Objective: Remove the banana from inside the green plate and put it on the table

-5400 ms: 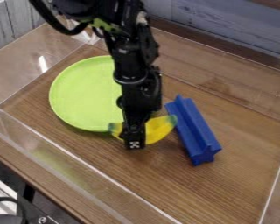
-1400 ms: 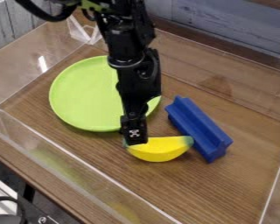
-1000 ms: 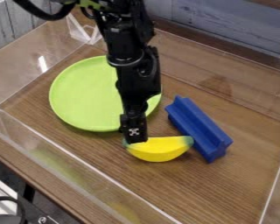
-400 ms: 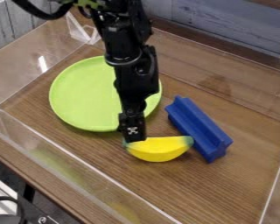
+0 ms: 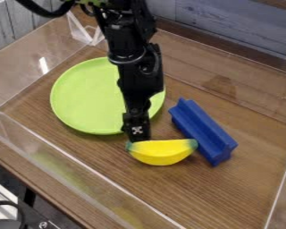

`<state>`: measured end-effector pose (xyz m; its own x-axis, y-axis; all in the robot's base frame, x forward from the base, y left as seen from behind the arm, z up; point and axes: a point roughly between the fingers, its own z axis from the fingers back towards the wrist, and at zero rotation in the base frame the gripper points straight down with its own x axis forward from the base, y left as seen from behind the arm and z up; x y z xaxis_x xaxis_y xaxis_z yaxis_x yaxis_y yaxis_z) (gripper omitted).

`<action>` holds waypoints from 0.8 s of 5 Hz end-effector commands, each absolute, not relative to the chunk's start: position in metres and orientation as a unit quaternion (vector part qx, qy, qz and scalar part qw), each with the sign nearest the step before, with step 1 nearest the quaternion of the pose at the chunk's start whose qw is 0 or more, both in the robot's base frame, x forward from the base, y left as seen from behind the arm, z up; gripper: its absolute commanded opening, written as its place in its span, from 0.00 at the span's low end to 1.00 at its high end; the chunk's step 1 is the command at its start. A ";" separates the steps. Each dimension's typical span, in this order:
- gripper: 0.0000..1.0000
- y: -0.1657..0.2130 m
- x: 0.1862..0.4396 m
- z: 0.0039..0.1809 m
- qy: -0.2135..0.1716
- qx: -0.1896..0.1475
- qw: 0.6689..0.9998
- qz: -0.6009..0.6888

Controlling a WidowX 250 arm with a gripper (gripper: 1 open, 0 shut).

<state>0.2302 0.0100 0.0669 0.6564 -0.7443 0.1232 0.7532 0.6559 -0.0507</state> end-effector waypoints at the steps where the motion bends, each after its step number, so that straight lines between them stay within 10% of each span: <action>1: 1.00 0.015 0.243 0.078 -0.070 -0.036 0.911 -0.406; 4: 1.00 0.019 0.249 0.082 -0.074 -0.038 0.913 -0.400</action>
